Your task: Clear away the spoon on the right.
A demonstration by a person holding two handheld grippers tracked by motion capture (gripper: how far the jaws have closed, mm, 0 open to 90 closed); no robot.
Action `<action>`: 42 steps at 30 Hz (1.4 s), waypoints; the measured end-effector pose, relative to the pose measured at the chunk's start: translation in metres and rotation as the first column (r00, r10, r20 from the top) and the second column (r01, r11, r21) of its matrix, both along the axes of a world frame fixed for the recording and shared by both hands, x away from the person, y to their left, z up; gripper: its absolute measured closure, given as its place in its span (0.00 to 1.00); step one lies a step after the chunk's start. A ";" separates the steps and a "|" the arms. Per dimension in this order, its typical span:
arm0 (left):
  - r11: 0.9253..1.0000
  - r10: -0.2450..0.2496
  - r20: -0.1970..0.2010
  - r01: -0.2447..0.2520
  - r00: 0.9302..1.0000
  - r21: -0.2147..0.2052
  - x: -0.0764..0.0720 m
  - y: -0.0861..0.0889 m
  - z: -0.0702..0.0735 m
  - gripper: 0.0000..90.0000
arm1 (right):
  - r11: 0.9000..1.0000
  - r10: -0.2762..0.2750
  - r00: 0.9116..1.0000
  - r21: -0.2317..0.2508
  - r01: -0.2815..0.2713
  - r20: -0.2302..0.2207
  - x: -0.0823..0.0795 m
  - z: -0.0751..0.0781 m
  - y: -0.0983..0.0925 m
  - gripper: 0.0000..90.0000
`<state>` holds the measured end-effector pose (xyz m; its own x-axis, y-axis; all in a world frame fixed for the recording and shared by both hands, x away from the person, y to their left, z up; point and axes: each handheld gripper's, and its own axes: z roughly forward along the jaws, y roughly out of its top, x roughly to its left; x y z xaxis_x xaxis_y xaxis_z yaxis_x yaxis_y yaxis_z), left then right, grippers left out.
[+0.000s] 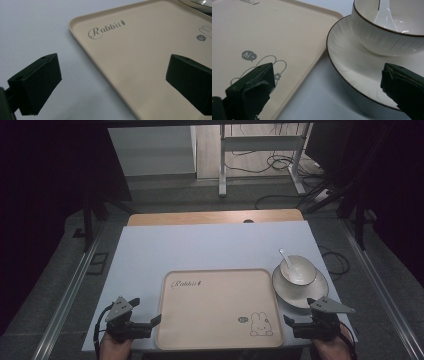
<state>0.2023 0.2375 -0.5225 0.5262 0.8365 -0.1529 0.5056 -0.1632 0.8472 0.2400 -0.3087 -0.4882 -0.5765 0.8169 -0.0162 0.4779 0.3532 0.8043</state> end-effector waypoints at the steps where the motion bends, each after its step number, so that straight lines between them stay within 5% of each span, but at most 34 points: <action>1: 1.000 0.000 0.000 0.000 1.000 0.001 0.000 0.000 0.000 0.00 | 1.000 0.000 1.000 -0.001 0.000 0.002 0.000 0.001 0.000 0.00; 22: 1.000 0.003 0.001 -0.003 1.000 0.031 -0.001 -0.001 -0.001 0.00 | 0.999 0.003 1.000 0.038 -0.003 -0.005 0.020 0.014 -0.003 0.00; 42: 0.999 0.005 0.008 -0.006 1.000 0.053 -0.001 -0.003 -0.001 0.00 | 1.000 -0.022 0.999 -0.006 0.021 -0.026 0.055 0.030 -0.001 0.01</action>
